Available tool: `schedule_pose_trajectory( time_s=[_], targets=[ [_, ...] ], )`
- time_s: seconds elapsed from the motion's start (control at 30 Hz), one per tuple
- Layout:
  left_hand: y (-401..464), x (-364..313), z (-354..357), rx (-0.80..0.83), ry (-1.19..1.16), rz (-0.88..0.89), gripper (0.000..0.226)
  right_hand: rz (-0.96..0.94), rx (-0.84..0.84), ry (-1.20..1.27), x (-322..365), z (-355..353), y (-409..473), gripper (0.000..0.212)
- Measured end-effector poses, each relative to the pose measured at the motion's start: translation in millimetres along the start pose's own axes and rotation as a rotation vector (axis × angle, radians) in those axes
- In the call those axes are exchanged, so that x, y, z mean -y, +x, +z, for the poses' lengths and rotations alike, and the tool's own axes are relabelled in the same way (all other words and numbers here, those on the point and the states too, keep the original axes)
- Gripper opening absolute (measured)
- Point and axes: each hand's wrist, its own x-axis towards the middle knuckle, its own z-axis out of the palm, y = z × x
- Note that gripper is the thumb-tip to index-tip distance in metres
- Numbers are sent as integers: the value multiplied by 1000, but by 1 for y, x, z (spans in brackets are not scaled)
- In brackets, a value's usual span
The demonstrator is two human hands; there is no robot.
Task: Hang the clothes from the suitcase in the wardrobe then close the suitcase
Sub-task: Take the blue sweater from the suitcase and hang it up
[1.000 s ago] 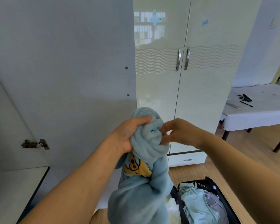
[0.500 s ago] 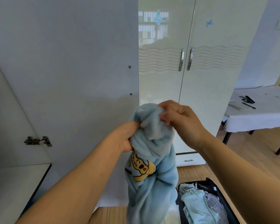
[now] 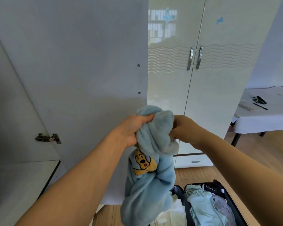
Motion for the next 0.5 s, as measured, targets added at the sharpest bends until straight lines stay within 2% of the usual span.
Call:
schedule_pose_trajectory(
  time_s=[0.07, 0.13, 0.2, 0.27, 0.33, 0.4, 0.5],
  targets=[
    [-1, 3, -4, -50, 112, 58, 10, 16, -192, 11, 0, -1, 3, 11],
    [2, 7, -14, -202, 231, 85, 6, -11, -476, 178, 1, -12, 5, 14],
    [6, 14, -24, -337, 297, 58, 20, -128, -651, 237, 6, -25, 3, 18],
    [6, 23, -25, -397, 306, -3, 36, -236, -701, 160, 10, -35, 2, 23],
    [4, 28, -23, -356, 236, -48, 43, -312, -727, 43, 13, -36, 1, 23],
    [4, 21, -16, -237, 95, -46, 47, -422, -748, -142, 15, -35, -3, 24],
    [5, 0, -7, -8, -11, 44, 81, -591, -688, -350, 10, -27, -7, 27]
  ],
)
